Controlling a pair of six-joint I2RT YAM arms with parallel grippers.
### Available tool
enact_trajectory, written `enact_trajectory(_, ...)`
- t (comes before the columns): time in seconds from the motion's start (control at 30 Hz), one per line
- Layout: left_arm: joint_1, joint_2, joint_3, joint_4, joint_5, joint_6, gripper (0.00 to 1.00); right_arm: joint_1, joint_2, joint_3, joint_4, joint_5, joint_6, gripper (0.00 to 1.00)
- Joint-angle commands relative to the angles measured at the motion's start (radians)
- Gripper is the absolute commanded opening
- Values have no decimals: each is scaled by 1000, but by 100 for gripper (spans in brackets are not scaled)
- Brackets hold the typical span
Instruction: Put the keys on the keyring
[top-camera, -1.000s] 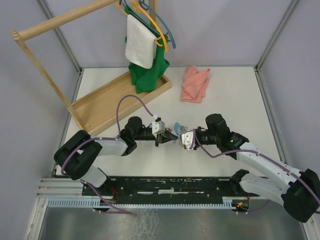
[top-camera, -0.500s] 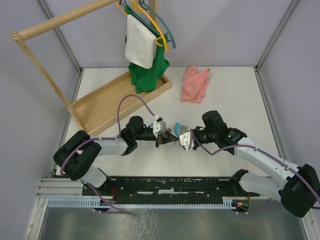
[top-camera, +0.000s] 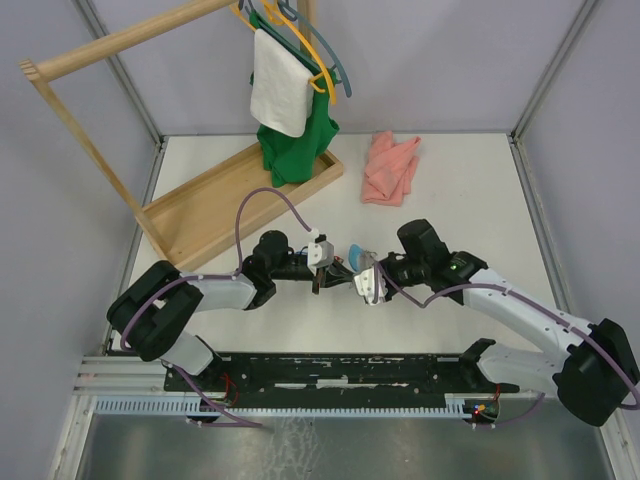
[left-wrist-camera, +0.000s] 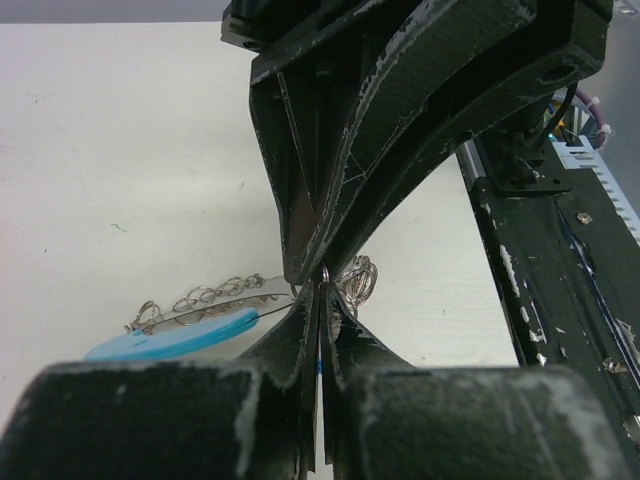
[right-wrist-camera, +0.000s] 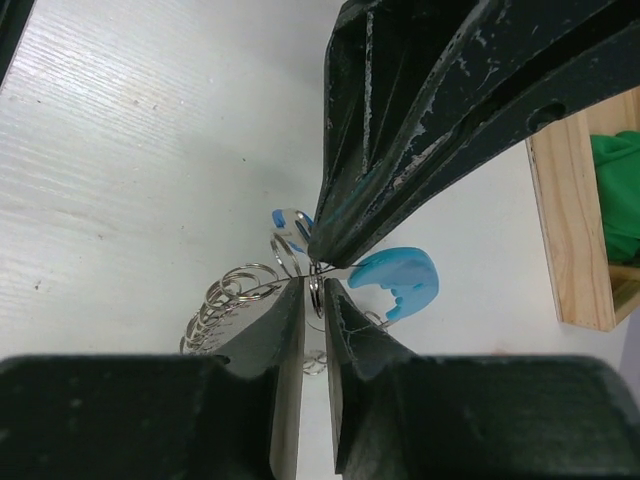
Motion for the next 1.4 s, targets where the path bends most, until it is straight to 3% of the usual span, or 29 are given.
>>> enact_trajectory(0.0,-8,-21,41,8,22,-7,3,8,11,60,-13,11,-26,17)
enact_trajectory(0.13,-7,-38,33,-21,4,14,3,6,-5,65,-30,30,-8,2)
enact_trajectory(0.33,13,-57,17,-48,-13,20,3,-8,-59,40,1,43,72,1)
enact_trajectory(0.7,36,-38,12,-30,-16,-19,3,-73,-151,-103,415,-124,368,1)
enact_trajectory(0.87,35,34,12,173,18,-162,3,-84,-126,-195,709,-160,574,1)
enact_trajectory(1.0,35,12,5,172,8,-159,3,-85,-130,-164,525,-124,460,2)
enact_trajectory(1.2,35,-58,25,27,-11,-92,3,-85,-142,-84,243,-71,287,18)
enact_trajectory(1.37,25,-74,44,-9,6,-85,3,-85,-124,-31,128,-71,209,30)
